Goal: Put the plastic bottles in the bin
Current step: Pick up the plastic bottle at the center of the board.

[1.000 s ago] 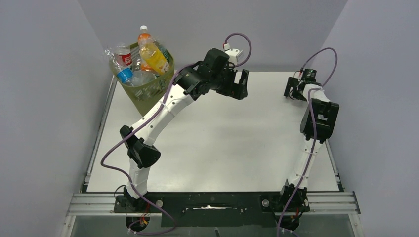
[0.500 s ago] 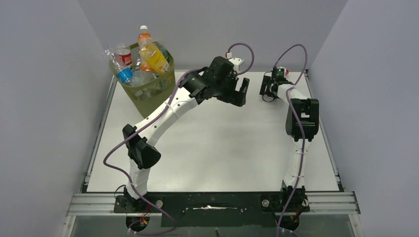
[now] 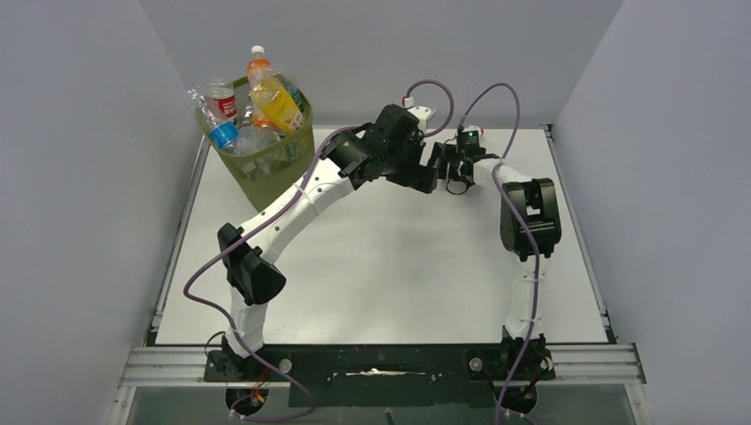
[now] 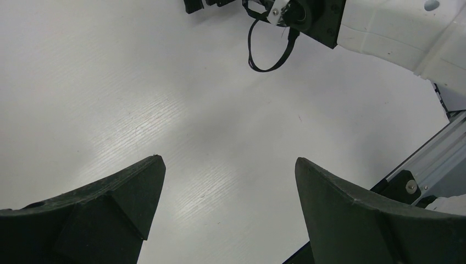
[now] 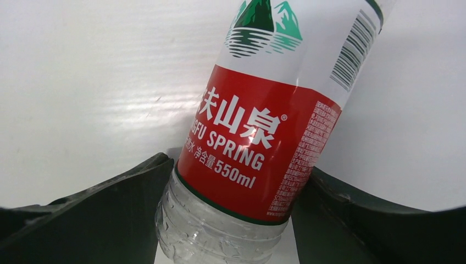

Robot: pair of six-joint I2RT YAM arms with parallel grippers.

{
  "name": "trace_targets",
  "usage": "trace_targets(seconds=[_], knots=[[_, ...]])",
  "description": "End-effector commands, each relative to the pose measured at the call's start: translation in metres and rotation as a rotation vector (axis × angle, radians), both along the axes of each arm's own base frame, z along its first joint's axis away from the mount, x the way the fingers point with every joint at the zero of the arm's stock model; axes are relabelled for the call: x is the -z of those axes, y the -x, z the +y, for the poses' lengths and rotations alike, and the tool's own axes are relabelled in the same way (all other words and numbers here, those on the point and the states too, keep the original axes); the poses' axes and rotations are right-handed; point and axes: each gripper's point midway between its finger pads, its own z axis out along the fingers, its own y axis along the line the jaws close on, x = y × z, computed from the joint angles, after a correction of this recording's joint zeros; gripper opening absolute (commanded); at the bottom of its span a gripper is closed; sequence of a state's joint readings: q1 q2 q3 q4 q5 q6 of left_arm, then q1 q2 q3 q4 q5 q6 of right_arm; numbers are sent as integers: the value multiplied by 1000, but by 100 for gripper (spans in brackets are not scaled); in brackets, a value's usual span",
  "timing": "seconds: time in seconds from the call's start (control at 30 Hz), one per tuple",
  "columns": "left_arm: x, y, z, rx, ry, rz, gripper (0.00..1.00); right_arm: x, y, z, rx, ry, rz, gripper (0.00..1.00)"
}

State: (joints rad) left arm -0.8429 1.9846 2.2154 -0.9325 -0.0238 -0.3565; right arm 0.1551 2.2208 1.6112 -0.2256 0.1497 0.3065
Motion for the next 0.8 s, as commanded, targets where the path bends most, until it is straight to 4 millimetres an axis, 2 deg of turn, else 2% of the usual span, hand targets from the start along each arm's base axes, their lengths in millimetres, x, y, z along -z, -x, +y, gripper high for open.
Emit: trace_targets(seconds=[0.0, 0.17, 0.33, 0.77], knots=[[-50, 4, 10, -22, 90, -104, 90, 15, 47, 53, -122, -77, 114, 59], [-53, 5, 14, -31, 96, -114, 90, 22, 85, 78, -189, -112, 150, 57], [-65, 7, 21, -47, 113, -143, 90, 9, 118, 98, -247, -228, 139, 56], [-94, 8, 51, -166, 216, -165, 90, -78, 179, 122, -383, -347, -3, 54]])
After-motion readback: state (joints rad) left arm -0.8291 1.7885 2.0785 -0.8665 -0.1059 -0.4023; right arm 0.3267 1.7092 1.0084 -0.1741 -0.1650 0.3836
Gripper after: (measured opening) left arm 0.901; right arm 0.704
